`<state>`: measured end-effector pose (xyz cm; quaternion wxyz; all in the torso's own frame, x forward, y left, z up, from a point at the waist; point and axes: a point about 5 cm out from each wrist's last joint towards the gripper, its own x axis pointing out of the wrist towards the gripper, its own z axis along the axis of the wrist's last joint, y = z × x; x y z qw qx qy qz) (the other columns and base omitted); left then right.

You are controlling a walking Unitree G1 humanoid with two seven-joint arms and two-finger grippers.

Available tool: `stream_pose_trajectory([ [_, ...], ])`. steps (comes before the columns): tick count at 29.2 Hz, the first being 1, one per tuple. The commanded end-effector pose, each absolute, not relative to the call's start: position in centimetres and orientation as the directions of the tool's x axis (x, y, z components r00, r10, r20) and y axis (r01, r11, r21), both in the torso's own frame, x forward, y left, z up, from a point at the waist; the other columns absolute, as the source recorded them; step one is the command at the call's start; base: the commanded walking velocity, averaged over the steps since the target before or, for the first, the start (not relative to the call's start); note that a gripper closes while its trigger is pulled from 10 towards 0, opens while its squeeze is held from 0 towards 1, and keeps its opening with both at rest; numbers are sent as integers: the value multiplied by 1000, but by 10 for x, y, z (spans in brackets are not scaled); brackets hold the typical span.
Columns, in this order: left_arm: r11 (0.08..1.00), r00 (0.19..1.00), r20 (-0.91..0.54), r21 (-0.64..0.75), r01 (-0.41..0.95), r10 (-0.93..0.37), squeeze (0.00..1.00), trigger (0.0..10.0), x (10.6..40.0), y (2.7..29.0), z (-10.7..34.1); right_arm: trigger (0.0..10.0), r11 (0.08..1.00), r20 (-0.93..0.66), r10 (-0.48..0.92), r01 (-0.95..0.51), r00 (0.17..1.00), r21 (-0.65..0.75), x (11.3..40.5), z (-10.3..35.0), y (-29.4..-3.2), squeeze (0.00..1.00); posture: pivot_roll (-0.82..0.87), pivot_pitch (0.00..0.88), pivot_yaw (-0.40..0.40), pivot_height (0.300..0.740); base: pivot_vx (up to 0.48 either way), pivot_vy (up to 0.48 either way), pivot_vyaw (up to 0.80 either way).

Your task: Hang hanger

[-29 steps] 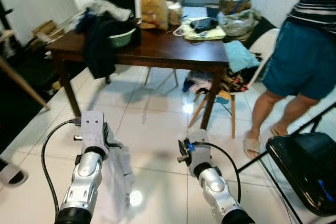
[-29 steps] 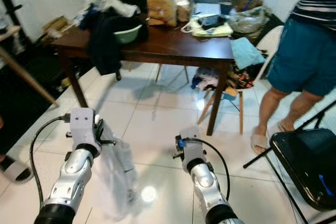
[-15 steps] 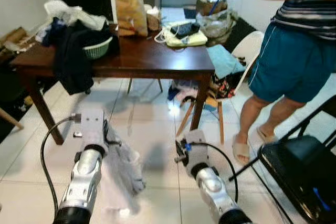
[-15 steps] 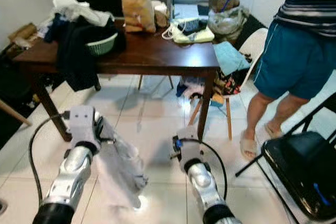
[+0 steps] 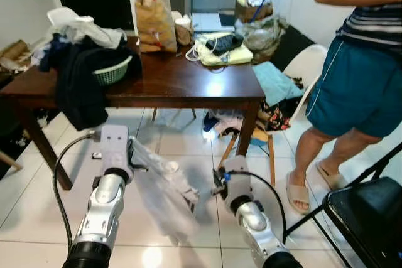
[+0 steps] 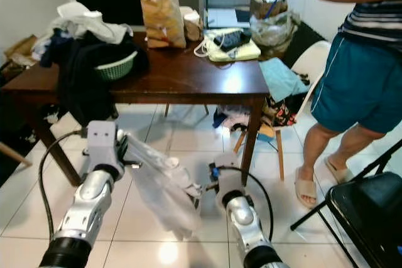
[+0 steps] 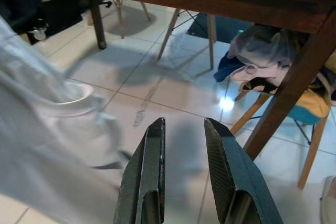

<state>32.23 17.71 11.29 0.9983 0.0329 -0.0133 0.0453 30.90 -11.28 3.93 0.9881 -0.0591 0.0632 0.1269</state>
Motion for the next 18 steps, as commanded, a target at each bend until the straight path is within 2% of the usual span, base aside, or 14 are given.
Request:
stream_pose_trajectory([
  [1, 994, 995, 53, 68, -89, 86, 0, 10000, 324, 179, 121, 10000, 967, -122, 223, -235, 967, -96, 311, 42, -117, 0, 68, 0, 11, 740, 368, 0, 0],
  [11, 993, 984, 148, 56, -105, 96, 0, 10000, 341, 185, 156, 10000, 981, -73, 145, -153, 987, -121, 321, 54, -128, 0, 64, 0, 17, 740, 372, 0, 0],
  [15, 994, 958, 278, 66, -89, 68, 0, 10000, 355, 185, 205, 10000, 998, 14, 4, -3, 1000, -62, 327, 69, -145, 0, 55, 0, 28, 740, 380, 0, 0],
  [18, 994, 951, 302, 68, -90, 66, 0, 10000, 356, 186, 215, 10000, 998, 20, -19, 20, 1000, -68, 328, 71, -148, 0, 55, 0, 25, 740, 382, 0, 0],
])
